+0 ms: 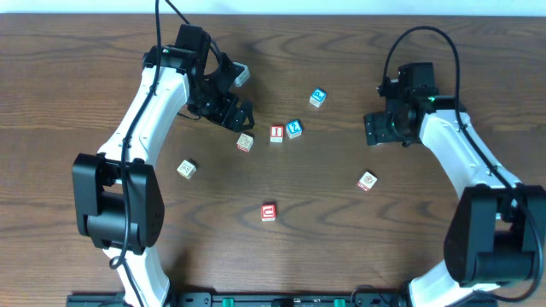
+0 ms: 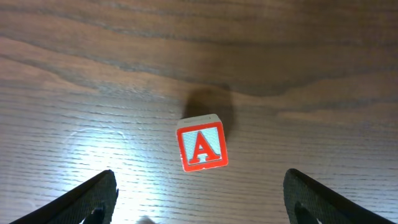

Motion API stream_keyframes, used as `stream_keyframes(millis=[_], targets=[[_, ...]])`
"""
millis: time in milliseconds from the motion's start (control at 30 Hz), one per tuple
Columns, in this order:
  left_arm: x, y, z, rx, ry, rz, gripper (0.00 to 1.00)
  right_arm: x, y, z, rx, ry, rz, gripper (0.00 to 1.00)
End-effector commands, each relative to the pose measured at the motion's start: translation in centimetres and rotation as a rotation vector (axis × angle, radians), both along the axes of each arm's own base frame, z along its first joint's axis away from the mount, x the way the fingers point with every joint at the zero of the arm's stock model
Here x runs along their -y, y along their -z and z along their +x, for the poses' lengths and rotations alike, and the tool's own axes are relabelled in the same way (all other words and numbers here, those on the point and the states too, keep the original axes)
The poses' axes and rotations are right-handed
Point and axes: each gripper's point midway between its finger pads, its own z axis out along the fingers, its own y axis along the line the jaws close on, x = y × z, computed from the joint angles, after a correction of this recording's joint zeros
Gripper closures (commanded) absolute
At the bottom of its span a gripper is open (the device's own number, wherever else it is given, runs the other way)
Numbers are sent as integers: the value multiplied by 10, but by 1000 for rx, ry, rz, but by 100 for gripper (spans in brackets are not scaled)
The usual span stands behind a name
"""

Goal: Spell out Ai2
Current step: 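Move the right gripper over the red 'A' block and lower, then close the right gripper on the red 'A' block and lift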

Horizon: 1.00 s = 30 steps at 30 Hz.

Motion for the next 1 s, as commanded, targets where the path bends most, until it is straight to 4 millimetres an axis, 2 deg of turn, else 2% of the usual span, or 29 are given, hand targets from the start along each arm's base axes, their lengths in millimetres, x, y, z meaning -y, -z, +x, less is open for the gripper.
stream_keyframes(millis=[0,333,533,867,967], targets=[[2,-2,0,-3,-2,-16,5,0,12,1,-32,-28,-29,16],[2,-2,0,-4,-2,-15,5,1,25,9,-27,-54,-44,21],[2,-2,0,-3,-2,-16,5,0,41,5,-68,-83,-50,24],[2,-2,0,-3,-2,-16,5,0,43,8,-61,-129,-64,29],[2,-2,0,-3,-1,-16,5,0,43,9,-57,-130,-64,37]])
